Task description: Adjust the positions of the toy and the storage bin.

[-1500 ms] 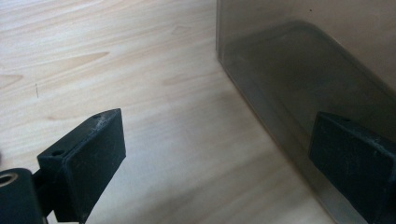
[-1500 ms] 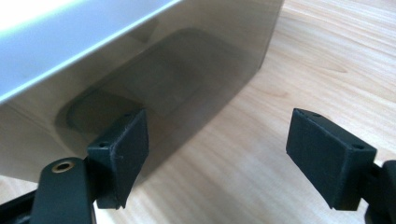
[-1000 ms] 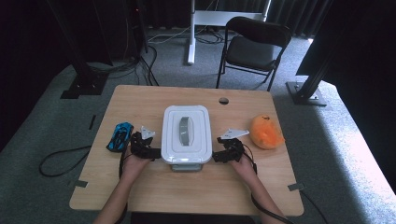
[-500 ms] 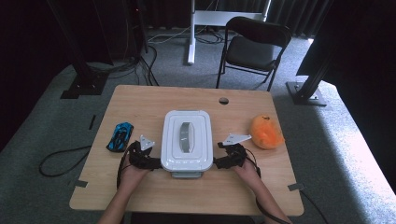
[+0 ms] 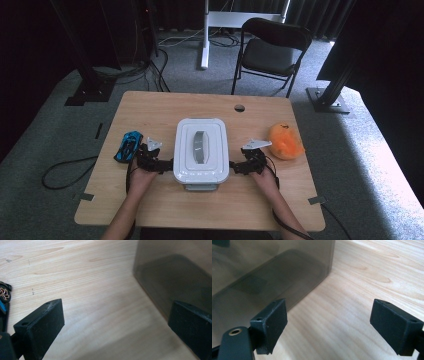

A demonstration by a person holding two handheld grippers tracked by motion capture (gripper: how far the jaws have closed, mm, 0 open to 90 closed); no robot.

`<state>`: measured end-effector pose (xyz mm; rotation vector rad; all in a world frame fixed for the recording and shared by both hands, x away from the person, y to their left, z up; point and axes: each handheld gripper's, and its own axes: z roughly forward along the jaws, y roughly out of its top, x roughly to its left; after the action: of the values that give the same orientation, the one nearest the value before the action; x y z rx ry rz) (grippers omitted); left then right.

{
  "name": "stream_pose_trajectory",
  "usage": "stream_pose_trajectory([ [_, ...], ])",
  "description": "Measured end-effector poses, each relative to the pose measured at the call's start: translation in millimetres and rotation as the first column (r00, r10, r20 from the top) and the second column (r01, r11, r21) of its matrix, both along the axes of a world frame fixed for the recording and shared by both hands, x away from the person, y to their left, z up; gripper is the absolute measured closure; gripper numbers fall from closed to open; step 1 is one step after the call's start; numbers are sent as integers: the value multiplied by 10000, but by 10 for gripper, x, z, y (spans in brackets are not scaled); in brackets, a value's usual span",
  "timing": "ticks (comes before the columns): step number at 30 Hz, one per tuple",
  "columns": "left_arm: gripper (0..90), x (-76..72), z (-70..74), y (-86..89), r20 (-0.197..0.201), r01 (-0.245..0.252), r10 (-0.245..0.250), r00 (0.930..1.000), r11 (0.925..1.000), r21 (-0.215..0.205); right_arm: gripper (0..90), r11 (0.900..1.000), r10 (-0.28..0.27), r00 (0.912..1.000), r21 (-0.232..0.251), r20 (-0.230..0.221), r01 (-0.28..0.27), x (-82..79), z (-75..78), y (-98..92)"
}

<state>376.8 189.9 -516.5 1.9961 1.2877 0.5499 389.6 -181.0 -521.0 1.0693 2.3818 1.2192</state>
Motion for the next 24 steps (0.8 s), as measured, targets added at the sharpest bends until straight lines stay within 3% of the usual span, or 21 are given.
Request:
stream_pose_trajectory([
  [7,11,69,-24,-64,-95,148,-149,9998,9999,-48,137,9998,-120,9999,142,-12,120,89,51,73],
  [12,11,35,-14,-109,16,256,-256,9997,9997,-6,146,9999,-107,9999,72,86,106,113,78,140],
  [15,11,12,-1,-107,14,298,-298,9996,9995,-35,150,9994,-71,10000,347,25,70,134,85,122],
  [18,12,-33,18,-120,87,291,-291,9995,9995,89,152,9985,31,9997,540,-246,-17,172,74,113],
  [24,12,-84,36,-127,101,362,-364,9993,9993,115,165,9991,-19,9993,430,-367,35,229,50,133],
])
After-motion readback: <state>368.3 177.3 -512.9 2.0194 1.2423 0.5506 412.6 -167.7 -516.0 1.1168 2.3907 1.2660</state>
